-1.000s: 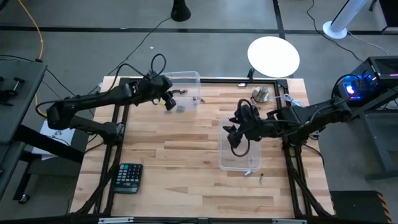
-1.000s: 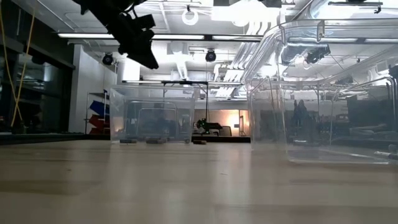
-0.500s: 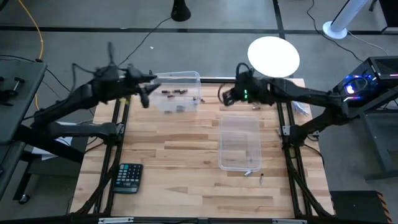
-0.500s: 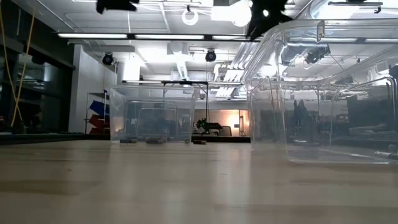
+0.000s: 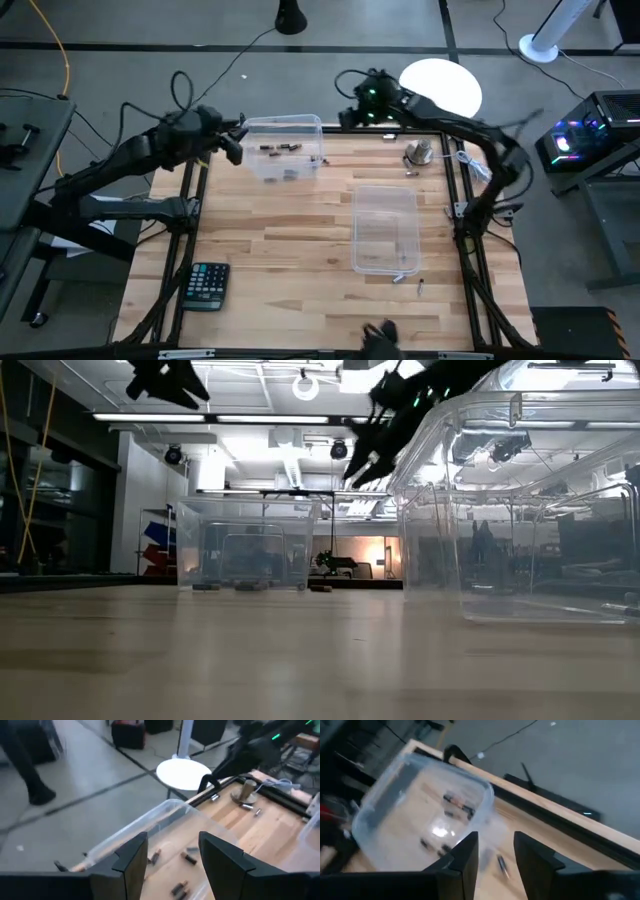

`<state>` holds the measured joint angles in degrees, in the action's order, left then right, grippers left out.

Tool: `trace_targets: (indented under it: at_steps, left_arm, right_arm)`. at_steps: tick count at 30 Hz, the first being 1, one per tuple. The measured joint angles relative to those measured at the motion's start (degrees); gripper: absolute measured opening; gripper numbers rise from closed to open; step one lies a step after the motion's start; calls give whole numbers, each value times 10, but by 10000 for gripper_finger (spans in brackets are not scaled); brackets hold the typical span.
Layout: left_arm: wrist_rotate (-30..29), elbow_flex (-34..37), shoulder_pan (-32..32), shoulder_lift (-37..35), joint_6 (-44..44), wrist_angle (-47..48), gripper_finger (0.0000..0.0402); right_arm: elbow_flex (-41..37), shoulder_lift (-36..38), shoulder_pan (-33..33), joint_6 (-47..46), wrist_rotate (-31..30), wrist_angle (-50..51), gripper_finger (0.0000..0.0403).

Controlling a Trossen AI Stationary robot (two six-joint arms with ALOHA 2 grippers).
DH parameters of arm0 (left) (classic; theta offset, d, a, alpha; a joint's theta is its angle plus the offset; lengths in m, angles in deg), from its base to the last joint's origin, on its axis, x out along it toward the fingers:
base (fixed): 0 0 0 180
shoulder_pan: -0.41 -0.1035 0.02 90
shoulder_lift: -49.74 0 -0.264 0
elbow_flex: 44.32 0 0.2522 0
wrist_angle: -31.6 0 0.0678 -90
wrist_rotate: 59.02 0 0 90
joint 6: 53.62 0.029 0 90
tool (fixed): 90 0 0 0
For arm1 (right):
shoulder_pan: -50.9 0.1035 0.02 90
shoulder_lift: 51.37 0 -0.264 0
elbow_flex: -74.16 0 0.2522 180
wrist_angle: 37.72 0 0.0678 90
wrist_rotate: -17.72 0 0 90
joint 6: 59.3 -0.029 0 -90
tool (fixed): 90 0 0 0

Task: Sort batteries
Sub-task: Put the black battery into the left transparent bin

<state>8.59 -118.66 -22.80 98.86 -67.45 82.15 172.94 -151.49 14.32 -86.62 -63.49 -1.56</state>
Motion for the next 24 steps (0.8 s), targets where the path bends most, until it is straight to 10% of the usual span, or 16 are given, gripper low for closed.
trace_targets:
  at_steps: [6, 24]
  left_arm:
    - [22, 0, 26, 24, -21, -61, 168]
    - [38, 0, 34, 15, 59, -222, 168]
  right_arm:
    - [0, -87, -13, -79, 55, -119, 112]
    - [0, -141, -23, -248, -35, -210, 107]
